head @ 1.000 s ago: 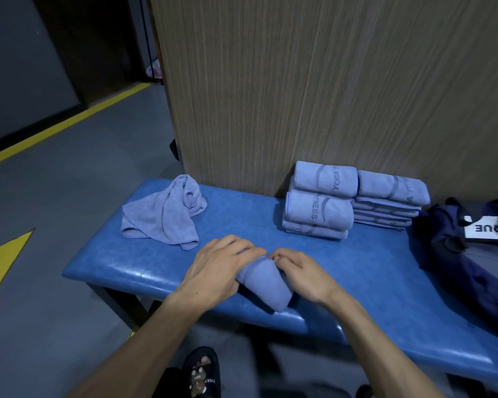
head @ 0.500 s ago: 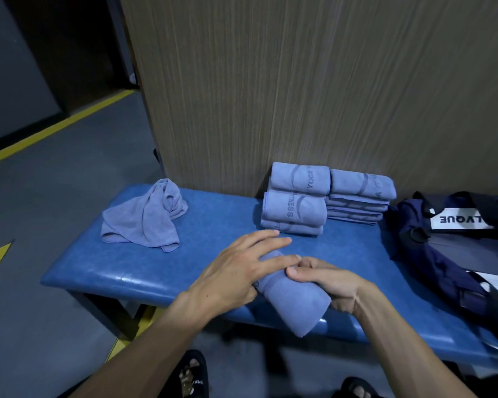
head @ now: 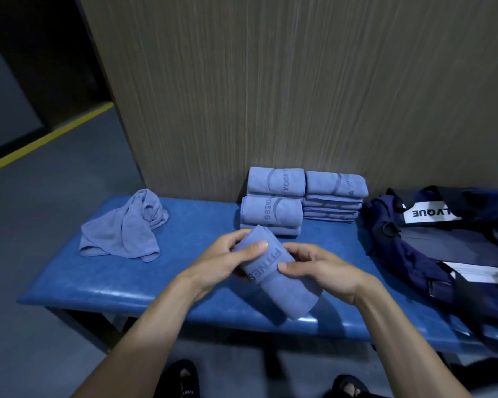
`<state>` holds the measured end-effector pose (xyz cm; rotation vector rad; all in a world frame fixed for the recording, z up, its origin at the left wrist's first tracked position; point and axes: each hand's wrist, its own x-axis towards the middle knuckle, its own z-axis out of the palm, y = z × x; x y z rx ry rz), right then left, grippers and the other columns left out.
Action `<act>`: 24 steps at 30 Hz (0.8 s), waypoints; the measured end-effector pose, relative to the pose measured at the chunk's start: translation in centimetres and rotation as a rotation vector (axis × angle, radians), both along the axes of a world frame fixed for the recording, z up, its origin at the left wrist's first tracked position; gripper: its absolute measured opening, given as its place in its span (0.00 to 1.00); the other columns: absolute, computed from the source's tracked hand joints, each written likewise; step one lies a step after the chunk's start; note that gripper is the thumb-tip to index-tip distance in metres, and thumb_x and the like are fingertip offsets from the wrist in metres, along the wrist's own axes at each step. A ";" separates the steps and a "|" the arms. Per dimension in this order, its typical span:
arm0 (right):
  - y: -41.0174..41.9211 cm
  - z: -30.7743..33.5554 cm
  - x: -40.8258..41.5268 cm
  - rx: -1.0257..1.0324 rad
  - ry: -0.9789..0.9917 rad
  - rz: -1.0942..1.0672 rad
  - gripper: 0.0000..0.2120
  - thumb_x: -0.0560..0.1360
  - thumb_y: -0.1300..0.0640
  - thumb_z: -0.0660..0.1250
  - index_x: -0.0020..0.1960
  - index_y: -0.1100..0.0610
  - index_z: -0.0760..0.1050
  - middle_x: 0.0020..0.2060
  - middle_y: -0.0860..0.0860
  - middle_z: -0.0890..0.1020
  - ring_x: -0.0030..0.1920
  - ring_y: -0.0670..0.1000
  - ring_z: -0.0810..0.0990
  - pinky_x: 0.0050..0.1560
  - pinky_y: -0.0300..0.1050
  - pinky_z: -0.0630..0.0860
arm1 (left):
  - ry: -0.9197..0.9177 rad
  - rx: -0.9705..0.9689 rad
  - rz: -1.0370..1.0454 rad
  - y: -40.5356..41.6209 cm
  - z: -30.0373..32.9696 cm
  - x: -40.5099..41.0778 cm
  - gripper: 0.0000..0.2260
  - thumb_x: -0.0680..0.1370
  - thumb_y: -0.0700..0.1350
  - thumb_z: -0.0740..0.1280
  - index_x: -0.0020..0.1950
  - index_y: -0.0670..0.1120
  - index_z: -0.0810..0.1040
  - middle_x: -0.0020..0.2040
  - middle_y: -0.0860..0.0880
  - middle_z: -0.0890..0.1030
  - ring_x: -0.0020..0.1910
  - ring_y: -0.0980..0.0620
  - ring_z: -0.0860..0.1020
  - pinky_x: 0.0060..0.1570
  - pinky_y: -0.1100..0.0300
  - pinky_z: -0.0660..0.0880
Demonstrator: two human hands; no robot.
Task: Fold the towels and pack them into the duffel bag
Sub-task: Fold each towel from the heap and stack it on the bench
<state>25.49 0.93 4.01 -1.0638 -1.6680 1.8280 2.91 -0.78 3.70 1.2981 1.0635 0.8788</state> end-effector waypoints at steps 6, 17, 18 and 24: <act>1.7 0.9 1.0 0.105 -0.177 -0.039 0.16 0.78 0.48 0.72 0.63 0.53 0.79 0.57 0.53 0.85 0.60 0.55 0.83 0.65 0.58 0.76 | -0.079 0.086 0.177 2.0 -0.1 1.3 0.15 0.74 0.51 0.71 0.53 0.41 0.81 0.48 0.46 0.85 0.48 0.51 0.81 0.49 0.58 0.77; 8.0 -0.1 -0.7 0.046 -0.034 -0.628 0.18 0.80 0.44 0.67 0.54 0.59 0.81 0.52 0.55 0.84 0.46 0.49 0.82 0.36 0.46 0.81 | 0.138 0.233 0.637 9.4 -0.9 2.0 0.12 0.79 0.56 0.68 0.44 0.49 0.79 0.36 0.50 0.79 0.36 0.55 0.74 0.35 0.51 0.74; 8.8 -0.3 -1.2 0.077 -0.043 -0.689 0.17 0.80 0.44 0.66 0.51 0.59 0.81 0.48 0.53 0.85 0.45 0.49 0.81 0.35 0.45 0.80 | 0.155 0.241 0.666 10.1 -0.8 2.0 0.13 0.79 0.57 0.68 0.43 0.49 0.79 0.35 0.53 0.79 0.35 0.56 0.74 0.37 0.54 0.72; 12.3 -0.9 -2.9 0.376 -0.285 -0.943 0.09 0.78 0.44 0.66 0.54 0.47 0.77 0.43 0.43 0.81 0.46 0.48 0.80 0.51 0.52 0.78 | 0.304 0.268 0.735 13.5 -0.7 2.0 0.12 0.78 0.57 0.69 0.42 0.51 0.83 0.38 0.56 0.84 0.40 0.59 0.81 0.42 0.60 0.76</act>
